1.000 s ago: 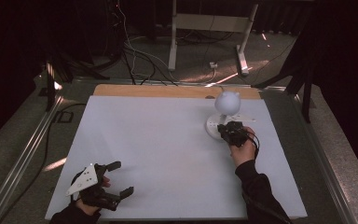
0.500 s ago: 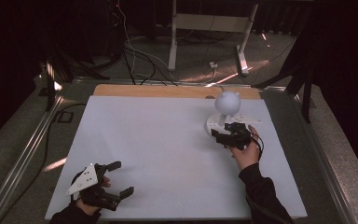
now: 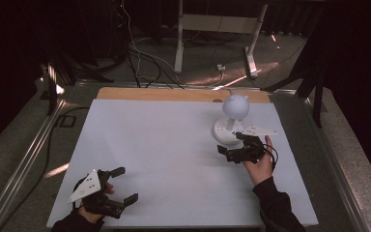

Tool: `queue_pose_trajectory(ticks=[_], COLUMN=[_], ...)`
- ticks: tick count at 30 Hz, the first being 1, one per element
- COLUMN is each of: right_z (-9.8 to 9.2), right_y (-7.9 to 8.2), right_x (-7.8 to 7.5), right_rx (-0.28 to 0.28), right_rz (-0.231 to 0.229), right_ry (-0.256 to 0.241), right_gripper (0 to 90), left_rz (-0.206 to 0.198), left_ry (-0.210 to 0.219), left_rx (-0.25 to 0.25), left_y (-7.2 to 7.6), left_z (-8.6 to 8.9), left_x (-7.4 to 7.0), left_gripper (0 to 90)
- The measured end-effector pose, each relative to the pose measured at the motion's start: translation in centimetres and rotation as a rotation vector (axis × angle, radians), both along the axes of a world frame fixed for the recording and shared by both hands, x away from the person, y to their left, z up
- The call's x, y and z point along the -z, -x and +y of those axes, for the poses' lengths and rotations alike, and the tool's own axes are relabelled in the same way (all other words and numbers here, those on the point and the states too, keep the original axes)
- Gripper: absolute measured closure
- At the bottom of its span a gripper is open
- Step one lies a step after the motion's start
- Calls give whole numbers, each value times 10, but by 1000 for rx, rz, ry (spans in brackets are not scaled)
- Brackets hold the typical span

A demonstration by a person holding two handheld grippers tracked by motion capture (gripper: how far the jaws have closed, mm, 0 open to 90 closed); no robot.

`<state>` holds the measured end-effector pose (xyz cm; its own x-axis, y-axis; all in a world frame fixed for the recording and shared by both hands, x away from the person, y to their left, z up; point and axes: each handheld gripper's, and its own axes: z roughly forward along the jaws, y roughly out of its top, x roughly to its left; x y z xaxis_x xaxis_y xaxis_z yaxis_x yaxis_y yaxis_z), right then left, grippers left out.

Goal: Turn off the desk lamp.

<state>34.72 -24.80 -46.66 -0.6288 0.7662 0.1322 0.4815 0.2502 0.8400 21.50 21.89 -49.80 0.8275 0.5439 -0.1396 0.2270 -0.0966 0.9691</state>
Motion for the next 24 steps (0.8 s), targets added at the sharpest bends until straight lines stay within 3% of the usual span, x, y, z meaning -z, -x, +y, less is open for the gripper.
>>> queue_pose_trajectory(ticks=[6, 9, 17, 24], right_z=[-10, -16, -26, -33], right_y=[15, 26, 50, 66], right_x=[5, 8, 19, 24], right_rx=[-27, -42, -63, -116], right_rz=[6, 10, 35, 29], right_ry=[8, -11, 24, -19], right_gripper=[0, 0, 0, 0], left_rz=[-1, 1, 0, 0], left_ry=[2, 0, 0, -3], left_rx=[0, 1, 1, 3], left_y=[0, 0, 1, 1], left_z=[0, 0, -1, -1], left_x=[0, 0, 0, 0], left_gripper=[5, 5, 5, 5])
